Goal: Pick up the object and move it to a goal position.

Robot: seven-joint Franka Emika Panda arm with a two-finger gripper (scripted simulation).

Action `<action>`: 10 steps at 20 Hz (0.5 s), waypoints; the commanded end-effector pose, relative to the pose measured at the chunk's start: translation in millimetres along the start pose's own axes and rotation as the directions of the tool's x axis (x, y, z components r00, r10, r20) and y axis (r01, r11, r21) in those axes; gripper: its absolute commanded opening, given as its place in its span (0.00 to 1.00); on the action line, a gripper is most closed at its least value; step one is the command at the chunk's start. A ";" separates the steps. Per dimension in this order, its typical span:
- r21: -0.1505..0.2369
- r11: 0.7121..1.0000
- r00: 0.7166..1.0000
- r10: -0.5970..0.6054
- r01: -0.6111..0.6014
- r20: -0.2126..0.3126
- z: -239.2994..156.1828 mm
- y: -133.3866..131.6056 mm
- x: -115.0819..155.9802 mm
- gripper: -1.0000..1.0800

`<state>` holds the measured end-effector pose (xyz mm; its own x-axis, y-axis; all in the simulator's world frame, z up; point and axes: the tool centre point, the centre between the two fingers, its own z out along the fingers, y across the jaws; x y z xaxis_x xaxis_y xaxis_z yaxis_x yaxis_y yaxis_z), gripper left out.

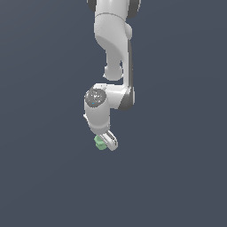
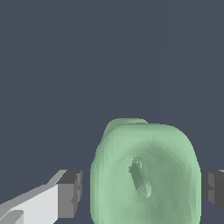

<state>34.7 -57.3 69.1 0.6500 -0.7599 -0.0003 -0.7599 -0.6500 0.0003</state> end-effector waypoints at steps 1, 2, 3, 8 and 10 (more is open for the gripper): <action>0.000 1.000 1.000 0.001 -0.001 0.000 10.9 0.3 0.0 0.96; 0.000 1.000 1.000 0.001 -0.001 0.000 13.5 0.1 0.0 0.96; 0.000 1.000 1.000 0.001 -0.001 0.000 15.3 -0.2 0.1 0.96; 0.000 1.000 1.000 0.001 -0.001 0.000 16.4 -0.8 0.8 0.00; 0.000 1.000 1.000 0.001 -0.001 0.000 16.4 -0.8 0.8 0.00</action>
<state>35.7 -57.1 53.0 0.6492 -0.7606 -0.0003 -0.7606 -0.6492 0.0001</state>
